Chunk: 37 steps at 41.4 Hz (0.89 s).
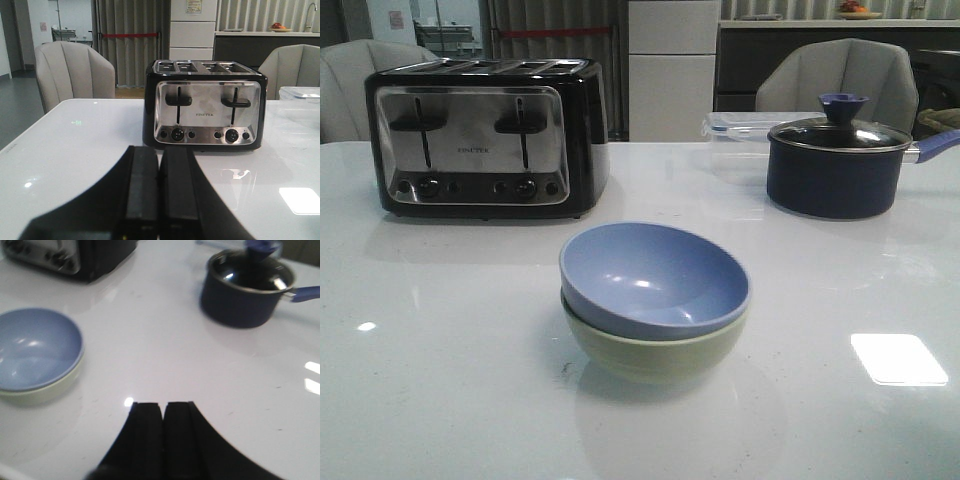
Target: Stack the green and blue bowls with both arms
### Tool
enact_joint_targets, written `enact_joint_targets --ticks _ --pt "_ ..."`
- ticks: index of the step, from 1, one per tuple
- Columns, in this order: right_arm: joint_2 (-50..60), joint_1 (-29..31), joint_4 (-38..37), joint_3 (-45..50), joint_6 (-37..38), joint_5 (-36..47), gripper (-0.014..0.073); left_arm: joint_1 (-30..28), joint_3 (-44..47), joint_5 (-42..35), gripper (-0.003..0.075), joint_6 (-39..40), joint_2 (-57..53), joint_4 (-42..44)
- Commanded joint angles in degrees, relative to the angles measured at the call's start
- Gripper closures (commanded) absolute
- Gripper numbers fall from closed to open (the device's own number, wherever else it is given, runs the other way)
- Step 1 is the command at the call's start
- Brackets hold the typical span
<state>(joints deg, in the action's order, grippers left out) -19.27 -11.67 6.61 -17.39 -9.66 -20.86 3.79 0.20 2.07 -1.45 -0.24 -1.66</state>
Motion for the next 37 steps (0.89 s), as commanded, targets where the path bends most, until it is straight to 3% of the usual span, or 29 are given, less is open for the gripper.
enact_joint_targets --ticks 1,8,17,31,37 --pt "7.0 5.1 -0.2 4.5 -0.5 11.0 0.0537 0.0 0.3 -5.4 0.0627 0.2 -1.2 -0.5" --pt "16.1 11.0 -0.1 13.1 -0.5 16.2 0.0537 0.0 0.3 -5.4 0.0627 0.2 -1.2 -0.5" --pt "20.7 11.4 -0.1 18.8 -0.5 22.3 0.0537 0.0 0.3 -5.4 0.0627 0.2 -1.2 -0.5" --pt "20.7 11.4 -0.1 18.8 -0.3 22.4 0.0537 0.0 0.3 -5.4 0.0627 0.2 -1.1 -0.5" --pt "20.9 11.5 -2.6 18.8 7.6 24.6 0.0537 0.0 0.3 -5.4 0.0627 0.2 -1.1 -0.5"
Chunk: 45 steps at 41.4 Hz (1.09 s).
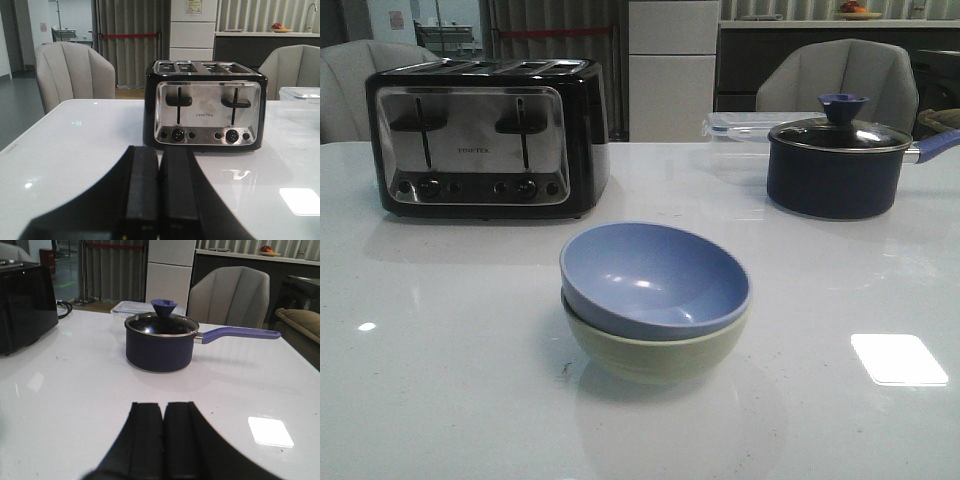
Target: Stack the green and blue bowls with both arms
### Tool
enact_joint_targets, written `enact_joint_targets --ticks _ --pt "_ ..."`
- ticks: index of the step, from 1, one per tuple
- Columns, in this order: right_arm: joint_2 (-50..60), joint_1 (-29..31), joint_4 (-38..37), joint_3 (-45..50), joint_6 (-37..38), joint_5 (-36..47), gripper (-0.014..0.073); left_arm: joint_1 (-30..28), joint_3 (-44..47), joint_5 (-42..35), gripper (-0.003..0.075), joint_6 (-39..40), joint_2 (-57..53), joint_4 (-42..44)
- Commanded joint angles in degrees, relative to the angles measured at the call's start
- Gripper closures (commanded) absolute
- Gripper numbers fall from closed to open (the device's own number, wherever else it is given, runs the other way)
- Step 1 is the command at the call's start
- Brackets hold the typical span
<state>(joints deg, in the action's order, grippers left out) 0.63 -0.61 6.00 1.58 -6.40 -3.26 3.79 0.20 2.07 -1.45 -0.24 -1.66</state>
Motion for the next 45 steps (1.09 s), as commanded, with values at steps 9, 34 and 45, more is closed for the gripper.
enact_joint_targets --ticks 9,34,45 --pt "1.0 0.4 -4.3 -0.1 7.2 8.5 0.0537 0.0 0.3 -5.4 0.0627 0.2 -1.1 -0.5" --pt "1.0 1.1 -5.5 -0.1 7.2 9.8 0.0537 0.0 0.3 -5.4 0.0627 0.2 -1.1 -0.5" --pt "1.0 1.1 -5.5 -0.1 7.2 9.8 0.0537 0.0 0.3 -5.4 0.0627 0.2 -1.1 -0.5"
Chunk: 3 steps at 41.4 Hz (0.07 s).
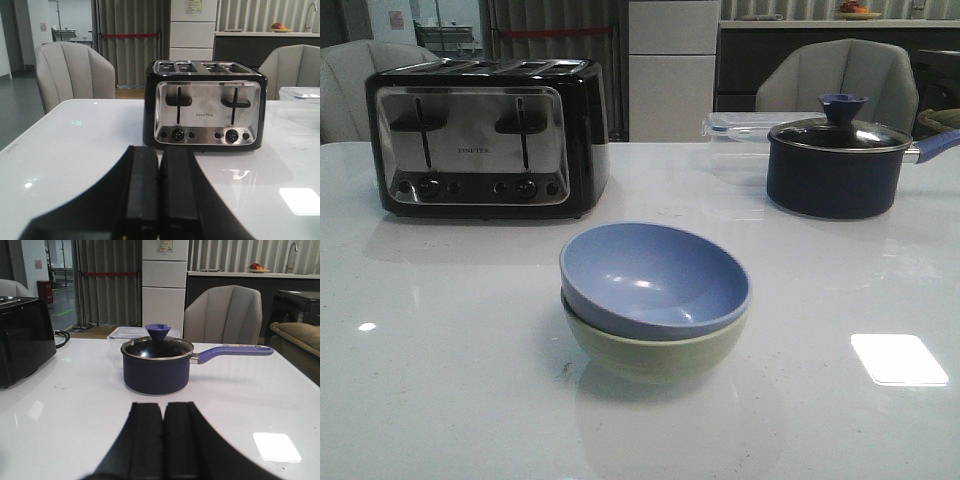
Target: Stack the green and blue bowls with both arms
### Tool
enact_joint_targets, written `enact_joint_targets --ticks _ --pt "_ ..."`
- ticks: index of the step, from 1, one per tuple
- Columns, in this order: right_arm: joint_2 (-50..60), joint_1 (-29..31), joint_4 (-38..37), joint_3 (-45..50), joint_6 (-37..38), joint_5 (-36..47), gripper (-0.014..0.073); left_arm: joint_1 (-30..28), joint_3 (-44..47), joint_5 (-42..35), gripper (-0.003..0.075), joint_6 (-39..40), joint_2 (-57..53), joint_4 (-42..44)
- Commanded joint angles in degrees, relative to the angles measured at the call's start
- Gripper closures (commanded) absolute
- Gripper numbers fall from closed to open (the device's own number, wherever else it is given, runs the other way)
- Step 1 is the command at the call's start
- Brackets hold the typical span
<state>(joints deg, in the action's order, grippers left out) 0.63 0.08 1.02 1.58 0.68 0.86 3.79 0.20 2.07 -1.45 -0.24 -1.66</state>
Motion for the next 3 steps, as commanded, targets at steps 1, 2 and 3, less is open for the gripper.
enact_joint_targets --ticks 1,2,3 --pt "1.0 0.4 -0.5 -0.1 0.2 5.7 0.0537 0.0 0.3 -5.4 0.0627 0.2 -1.1 -0.5" --pt "1.0 0.4 -0.5 -0.1 0.2 5.7 0.0537 0.0 0.3 -5.4 0.0627 0.2 -1.1 -0.5" --pt "1.0 0.4 -0.5 -0.1 0.2 5.7 0.0537 0.0 0.3 -5.4 0.0627 0.2 -1.1 -0.5"
